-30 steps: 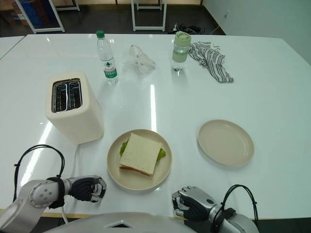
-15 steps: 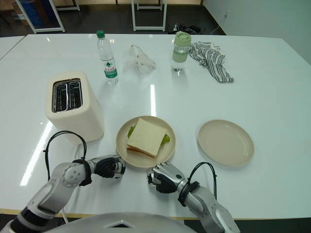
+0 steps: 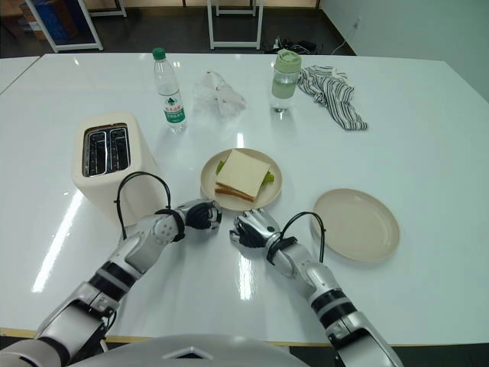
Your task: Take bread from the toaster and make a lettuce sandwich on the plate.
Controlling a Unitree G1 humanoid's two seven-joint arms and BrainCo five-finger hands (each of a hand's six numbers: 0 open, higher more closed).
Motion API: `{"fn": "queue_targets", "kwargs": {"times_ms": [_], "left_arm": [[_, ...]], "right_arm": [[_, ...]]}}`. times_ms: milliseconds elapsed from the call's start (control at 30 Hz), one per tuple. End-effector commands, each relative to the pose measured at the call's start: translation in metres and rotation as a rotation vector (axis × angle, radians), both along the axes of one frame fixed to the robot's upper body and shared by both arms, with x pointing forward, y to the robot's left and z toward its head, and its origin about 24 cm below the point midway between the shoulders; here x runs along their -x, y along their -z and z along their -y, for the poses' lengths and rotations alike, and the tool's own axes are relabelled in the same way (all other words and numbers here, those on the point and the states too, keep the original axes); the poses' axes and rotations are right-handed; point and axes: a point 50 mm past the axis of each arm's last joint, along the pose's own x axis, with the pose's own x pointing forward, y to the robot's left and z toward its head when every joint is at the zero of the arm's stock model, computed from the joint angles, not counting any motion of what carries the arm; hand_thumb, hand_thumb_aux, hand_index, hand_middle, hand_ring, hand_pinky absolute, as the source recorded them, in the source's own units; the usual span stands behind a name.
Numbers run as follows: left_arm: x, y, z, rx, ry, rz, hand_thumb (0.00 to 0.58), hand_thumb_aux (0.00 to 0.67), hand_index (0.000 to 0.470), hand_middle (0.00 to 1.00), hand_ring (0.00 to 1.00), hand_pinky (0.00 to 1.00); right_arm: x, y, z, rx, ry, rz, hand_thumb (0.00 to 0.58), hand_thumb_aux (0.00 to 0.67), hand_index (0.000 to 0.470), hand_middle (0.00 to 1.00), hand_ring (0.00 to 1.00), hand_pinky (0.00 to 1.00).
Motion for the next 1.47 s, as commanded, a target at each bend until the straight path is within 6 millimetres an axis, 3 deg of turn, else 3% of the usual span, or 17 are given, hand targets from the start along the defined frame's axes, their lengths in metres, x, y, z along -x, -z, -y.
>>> {"fn": "queue_targets", "kwargs": {"times_ms": [33,167,200,233,267,300,333,367,400,433,500,567,767,933,1133,1467], "left_arm": [[0.007,0.037,-0.020,-0.097,-0.060,-0.120,0.580,0.670,0.470,1.00,1.00,1.00],[0.007,0.031,-0.020,-0.046,-0.045,-0.073,0.580,0.670,0.470,0.99,0.99,0.99],[0.007,0.027,-0.018,0.013,-0.039,-0.050,0.580,0.670,0.470,0.85,0.85,0.85],[0.008,0.020,-0.017,0.091,-0.041,-0.024,0.580,0.670,0.470,0.41,0.41,0.41],[0.009,0.014,-0.016,0.157,-0.044,0.006,0.578,0.633,0.444,0.19,0.19,0.19],[0.011,0.007,-0.018,0.238,-0.064,0.043,0.551,0.520,0.365,0.00,0.00,0.00],[0.013,-0.001,-0.020,0.321,-0.088,0.083,0.447,0.349,0.245,0.00,0.00,0.00],[0.016,-0.010,-0.024,0.402,-0.117,0.129,0.124,0.076,0.053,0.00,0.00,0.00],[0.018,-0.018,-0.027,0.476,-0.144,0.172,0.000,0.000,0.000,0.00,0.00,0.00],[0.022,-0.027,-0.028,0.558,-0.160,0.218,0.000,0.000,0.000,0.00,0.00,0.00],[0.034,-0.048,-0.029,0.840,-0.170,0.288,0.000,0.000,0.000,0.00,0.00,0.00],[0.045,-0.056,-0.031,0.993,-0.170,0.318,0.000,0.000,0.000,0.00,0.00,0.00],[0.048,-0.048,-0.031,1.284,-0.337,0.260,0.000,0.000,0.000,0.00,0.00,0.00],[0.040,-0.039,-0.030,1.356,-0.494,0.205,0.000,0.000,0.000,0.00,0.00,0.00],[0.041,-0.037,-0.025,1.356,-0.506,0.194,0.000,0.000,0.000,0.00,0.00,0.00],[0.042,-0.036,-0.027,1.335,-0.508,0.214,0.000,0.000,0.000,0.00,0.00,0.00]], "right_arm": [[-0.005,0.021,0.015,0.085,0.095,-0.070,0.580,0.670,0.470,1.00,1.00,1.00],[-0.002,0.022,0.016,0.061,0.098,-0.064,0.580,0.670,0.470,1.00,1.00,1.00],[0.001,0.020,0.017,0.029,0.098,-0.067,0.580,0.670,0.470,1.00,1.00,1.00],[0.005,0.015,0.017,-0.031,0.097,-0.076,0.580,0.670,0.470,1.00,1.00,1.00],[0.009,0.010,0.017,-0.095,0.093,-0.084,0.568,0.575,0.404,1.00,1.00,1.00],[0.014,0.001,0.018,-0.197,0.091,-0.099,0.526,0.465,0.326,1.00,1.00,1.00],[0.022,-0.011,0.018,-0.344,0.086,-0.129,0.357,0.255,0.179,1.00,1.00,1.00],[0.030,-0.025,0.020,-0.487,0.075,-0.154,0.000,0.000,0.000,0.44,0.44,0.44],[0.036,-0.038,0.023,-0.606,0.059,-0.170,0.000,0.000,0.000,0.26,0.26,0.26],[0.042,-0.050,0.025,-0.713,0.046,-0.179,0.000,0.000,0.000,0.00,0.00,0.00],[0.051,-0.073,0.033,-0.890,0.034,-0.154,0.000,0.000,0.000,0.00,0.00,0.00],[0.055,-0.085,0.038,-0.984,0.060,-0.092,0.000,0.000,0.000,0.00,0.00,0.00],[0.050,-0.077,0.041,-1.054,0.257,-0.027,0.000,0.000,0.000,0.00,0.00,0.00],[0.046,-0.063,0.033,-1.108,0.390,-0.029,0.000,0.000,0.000,0.00,0.00,0.00],[0.046,-0.052,0.027,-1.149,0.473,-0.041,0.000,0.000,0.000,0.00,0.00,0.00],[0.049,-0.054,0.026,-1.165,0.481,-0.031,0.000,0.000,0.000,0.00,0.00,0.00]]}}
